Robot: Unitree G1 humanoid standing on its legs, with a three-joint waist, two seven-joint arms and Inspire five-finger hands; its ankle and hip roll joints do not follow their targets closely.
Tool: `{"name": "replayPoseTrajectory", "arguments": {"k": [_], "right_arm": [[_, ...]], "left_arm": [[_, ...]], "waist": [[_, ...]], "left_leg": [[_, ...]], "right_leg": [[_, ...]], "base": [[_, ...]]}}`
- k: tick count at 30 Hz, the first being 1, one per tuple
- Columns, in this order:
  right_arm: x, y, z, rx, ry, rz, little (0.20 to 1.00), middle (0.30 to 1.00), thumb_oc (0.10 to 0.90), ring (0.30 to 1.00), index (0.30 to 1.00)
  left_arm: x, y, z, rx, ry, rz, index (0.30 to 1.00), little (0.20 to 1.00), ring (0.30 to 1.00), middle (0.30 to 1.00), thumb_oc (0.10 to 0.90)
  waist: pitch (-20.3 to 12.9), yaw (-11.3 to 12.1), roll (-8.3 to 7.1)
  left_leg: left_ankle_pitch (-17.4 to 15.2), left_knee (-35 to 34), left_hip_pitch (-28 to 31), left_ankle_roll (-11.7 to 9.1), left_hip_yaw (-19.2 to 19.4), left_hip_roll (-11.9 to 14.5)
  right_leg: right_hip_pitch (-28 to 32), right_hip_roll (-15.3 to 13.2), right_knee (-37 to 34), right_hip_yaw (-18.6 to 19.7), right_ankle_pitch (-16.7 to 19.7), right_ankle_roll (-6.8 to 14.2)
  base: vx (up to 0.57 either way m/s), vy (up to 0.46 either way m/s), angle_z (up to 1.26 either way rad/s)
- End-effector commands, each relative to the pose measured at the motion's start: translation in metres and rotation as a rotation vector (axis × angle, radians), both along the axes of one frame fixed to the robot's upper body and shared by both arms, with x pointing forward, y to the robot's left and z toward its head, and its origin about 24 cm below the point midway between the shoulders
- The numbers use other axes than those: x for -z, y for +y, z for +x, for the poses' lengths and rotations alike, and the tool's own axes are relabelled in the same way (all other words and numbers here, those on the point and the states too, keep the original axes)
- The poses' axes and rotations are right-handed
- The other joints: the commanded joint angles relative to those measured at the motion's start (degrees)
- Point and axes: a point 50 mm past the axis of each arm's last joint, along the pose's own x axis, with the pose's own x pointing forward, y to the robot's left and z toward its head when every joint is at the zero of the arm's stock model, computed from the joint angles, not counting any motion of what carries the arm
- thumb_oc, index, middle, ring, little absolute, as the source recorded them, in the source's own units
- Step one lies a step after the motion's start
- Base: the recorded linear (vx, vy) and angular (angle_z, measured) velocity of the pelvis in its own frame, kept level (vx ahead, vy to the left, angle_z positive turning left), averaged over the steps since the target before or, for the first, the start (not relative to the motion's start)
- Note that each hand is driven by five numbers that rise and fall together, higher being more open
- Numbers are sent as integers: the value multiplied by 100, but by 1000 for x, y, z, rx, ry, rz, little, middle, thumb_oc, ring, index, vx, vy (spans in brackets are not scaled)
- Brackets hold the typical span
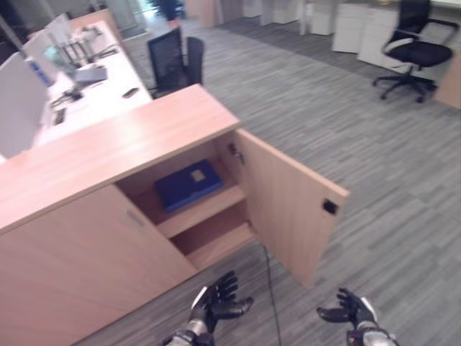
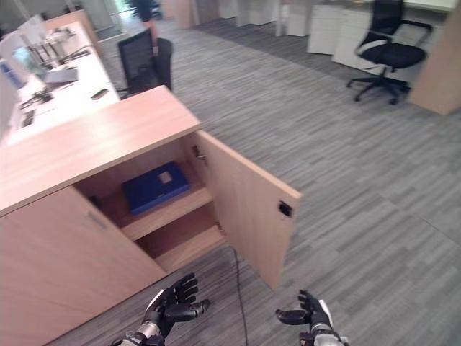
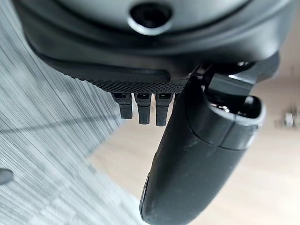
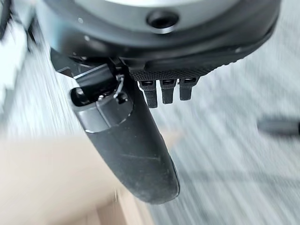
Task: Put the empty folder in the office cabinet
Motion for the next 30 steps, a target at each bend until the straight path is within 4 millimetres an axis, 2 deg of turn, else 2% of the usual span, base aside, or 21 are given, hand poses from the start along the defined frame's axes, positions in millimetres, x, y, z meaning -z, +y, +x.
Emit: {"name": "replayPoseTrajectory", "arguments": {"k": [1,3,4,5,6,8,12,15,21,24,30], "right_arm": [[-26,31,57,-51,-243,79,900,900,800,900,900],[-27,29,59,-42,-247,80,900,900,800,900,900],[-26,27,58,-29,-245,81,900,900,800,900,900],[-26,27,58,-28,-245,82,900,900,800,900,900],[-25,22,55,3,-241,82,900,900,800,900,900],[-27,13,54,50,-253,71,900,900,800,900,900],[-37,-4,59,125,-300,44,900,900,800,900,900],[-58,-19,75,135,-377,-4,900,900,800,900,900],[-82,-33,98,118,-442,-52,900,900,800,900,900],[-94,-36,111,114,-474,-61,900,900,800,900,900],[-119,-28,138,52,-548,-63,900,900,800,900,900]], "left_arm": [[-46,32,52,-68,-267,51,900,900,900,900,800],[-46,34,52,-85,-267,49,900,900,900,900,800],[-46,35,53,-89,-268,47,900,900,900,900,800],[-46,35,53,-89,-268,47,900,900,900,900,800],[-44,35,51,-93,-256,46,900,900,900,900,800],[-40,36,46,-89,-237,50,900,900,900,900,800],[-34,40,40,-64,-207,84,900,900,900,900,800],[-28,45,35,-47,-177,117,900,900,900,900,800],[-24,46,30,-5,-153,135,900,900,900,900,800],[-24,47,29,12,-148,136,900,900,900,900,800],[-21,50,27,34,-130,153,900,900,900,900,800]], "waist": [[126,169,-229],[151,192,-356],[146,196,-413],[152,204,-422],[133,187,-433],[98,148,-373],[13,54,-318],[-51,12,-298],[-101,56,-325],[-131,112,-354],[-173,214,-422]], "left_leg": [[-1378,310,-108,92,-718,-555],[-1734,492,-201,232,-936,-954],[-1935,529,-231,312,-888,-1147],[-1965,562,-232,323,-879,-1159],[-2120,547,-194,442,-582,-1271],[-2118,418,-65,468,-369,-1257],[-1997,67,204,418,-236,-1189],[-1985,-250,429,412,-185,-1164],[-2044,-300,531,420,-152,-1146],[-2073,-314,567,416,-150,-1137],[-2103,-314,599,418,-177,-1132]], "right_leg": [[-58,-149,225,160,-556,173],[-89,-141,175,249,-516,129],[-86,-130,135,259,-490,100],[-78,-142,137,268,-501,108],[-38,-93,106,271,-495,100],[-1,-22,109,317,-520,82],[81,-14,99,256,-545,105],[117,0,98,257,-532,132],[185,-24,87,231,-525,169],[230,-41,79,209,-525,187],[296,-58,68,162,-521,206]], "base": [[-22,-170,-53],[-18,-225,-61],[-7,-144,-59],[19,-131,-60],[47,-60,0],[69,-34,27],[65,18,-13],[57,0,-5],[16,0,-5],[9,2,-2],[0,0,0]]}}
